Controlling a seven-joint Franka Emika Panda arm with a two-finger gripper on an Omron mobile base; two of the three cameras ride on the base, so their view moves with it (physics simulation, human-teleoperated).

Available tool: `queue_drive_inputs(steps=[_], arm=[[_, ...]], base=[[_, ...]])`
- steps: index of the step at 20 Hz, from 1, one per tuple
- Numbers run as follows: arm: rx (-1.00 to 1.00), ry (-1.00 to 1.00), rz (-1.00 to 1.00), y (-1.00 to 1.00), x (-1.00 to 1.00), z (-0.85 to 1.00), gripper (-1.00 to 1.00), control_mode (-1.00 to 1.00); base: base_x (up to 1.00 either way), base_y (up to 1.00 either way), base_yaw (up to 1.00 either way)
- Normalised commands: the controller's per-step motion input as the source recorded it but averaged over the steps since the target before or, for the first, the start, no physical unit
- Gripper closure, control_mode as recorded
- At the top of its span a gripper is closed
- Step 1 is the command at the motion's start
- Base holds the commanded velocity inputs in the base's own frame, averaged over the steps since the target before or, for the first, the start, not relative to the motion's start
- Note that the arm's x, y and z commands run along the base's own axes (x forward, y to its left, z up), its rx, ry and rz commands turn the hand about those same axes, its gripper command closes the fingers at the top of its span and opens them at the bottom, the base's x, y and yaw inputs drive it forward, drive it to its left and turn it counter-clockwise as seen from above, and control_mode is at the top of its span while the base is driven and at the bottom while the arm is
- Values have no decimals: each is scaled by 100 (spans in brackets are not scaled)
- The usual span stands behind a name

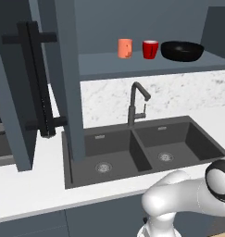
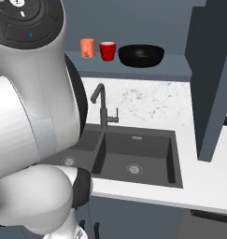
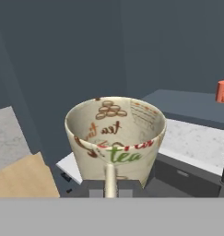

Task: Gather all objects into one cabinet and sort the glasses and bowls to opposite sides.

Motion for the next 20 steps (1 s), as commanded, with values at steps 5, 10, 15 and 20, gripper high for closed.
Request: queue_drive_inputs(steps=[5, 10, 15, 20], arm=[[0, 0, 0, 0, 0, 0, 100, 100], [0, 0, 0, 0, 0, 0, 100, -100], [0, 0, 0, 0, 0, 0, 100, -100], [4, -3, -16, 41, 1, 2, 100, -100]], base=[[0, 0, 0], [0, 0, 0], [0, 0, 0], [0, 0, 0]])
